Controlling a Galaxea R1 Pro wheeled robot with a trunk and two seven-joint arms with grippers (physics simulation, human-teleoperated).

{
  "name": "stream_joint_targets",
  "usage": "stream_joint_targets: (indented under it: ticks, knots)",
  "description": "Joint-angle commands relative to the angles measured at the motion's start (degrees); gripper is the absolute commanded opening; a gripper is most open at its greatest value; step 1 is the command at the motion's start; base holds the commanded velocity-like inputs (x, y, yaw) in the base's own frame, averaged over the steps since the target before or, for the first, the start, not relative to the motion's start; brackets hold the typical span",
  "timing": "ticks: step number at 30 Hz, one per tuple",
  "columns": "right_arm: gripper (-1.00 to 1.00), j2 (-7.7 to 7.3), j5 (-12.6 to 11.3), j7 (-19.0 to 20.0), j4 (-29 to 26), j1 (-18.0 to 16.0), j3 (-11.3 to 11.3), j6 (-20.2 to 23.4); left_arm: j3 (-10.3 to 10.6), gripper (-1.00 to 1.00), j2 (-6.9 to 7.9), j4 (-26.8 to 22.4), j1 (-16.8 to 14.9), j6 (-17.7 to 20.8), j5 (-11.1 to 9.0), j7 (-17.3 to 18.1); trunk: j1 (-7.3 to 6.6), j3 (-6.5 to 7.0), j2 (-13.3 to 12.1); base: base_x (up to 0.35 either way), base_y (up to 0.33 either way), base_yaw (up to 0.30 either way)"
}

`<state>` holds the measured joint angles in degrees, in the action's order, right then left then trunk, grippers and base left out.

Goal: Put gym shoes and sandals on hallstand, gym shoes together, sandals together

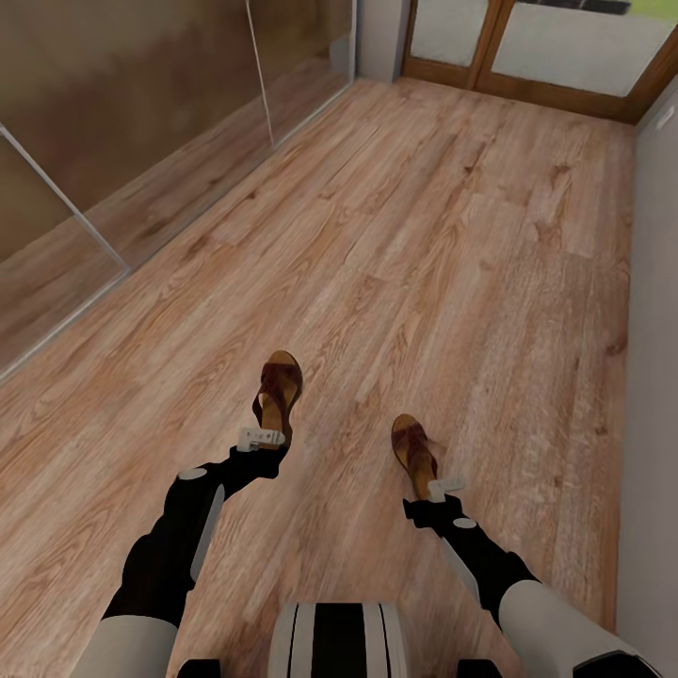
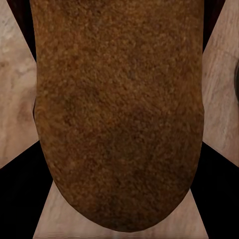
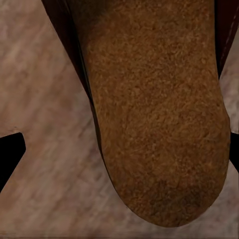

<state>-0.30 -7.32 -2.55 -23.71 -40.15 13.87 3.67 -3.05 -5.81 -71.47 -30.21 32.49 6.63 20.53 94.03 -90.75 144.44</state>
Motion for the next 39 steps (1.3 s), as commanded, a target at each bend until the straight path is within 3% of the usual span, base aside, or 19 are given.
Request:
stream_joint_targets:
  ticks: [1, 6, 22, 23, 39]
  knots:
    - [1.0, -0.05, -0.59, -0.27, -0.11, -0.01, 0.37, 0.28, -0.19, -1.0, -0.08, -0.08, -0.03, 0.2, 0.49, 0.56, 0.01, -0.35, 0.03, 0.0, 0.0, 0.0]
    - [1.0, -0.12, -0.59, -0.27, -0.11, -0.01, 0.37, 0.28, -0.19, -1.0, -0.08, -0.08, -0.03, 0.2, 0.49, 0.56, 0.04, -0.93, 0.04, 0.0, 0.0, 0.0]
    - [1.0, -0.14, -0.59, -0.28, -0.3, -0.01, 0.37, 0.28, -0.2, -1.0, -0.08, -0.08, -0.03, 0.2, 0.49, 0.56, 0.04, -1.0, 0.04, 0.0, 0.0, 0.0]
    - [-1.0, -0.11, -0.59, -0.31, -0.33, -0.01, 0.37, 0.28, -0.19, -1.0, -0.08, -0.08, -0.03, 0.2, 0.49, 0.56, 0.04, -1.0, 0.04, 0.0, 0.0, 0.0]
    - [-1.0, -0.14, -0.59, -0.27, -0.38, -0.01, 0.37, 0.28, -0.2, -1.0, -0.08, -0.14, -0.03, 0.18, 0.49, 0.56, 0.04, -1.0, 0.04, 0.0, 0.0, 0.0]
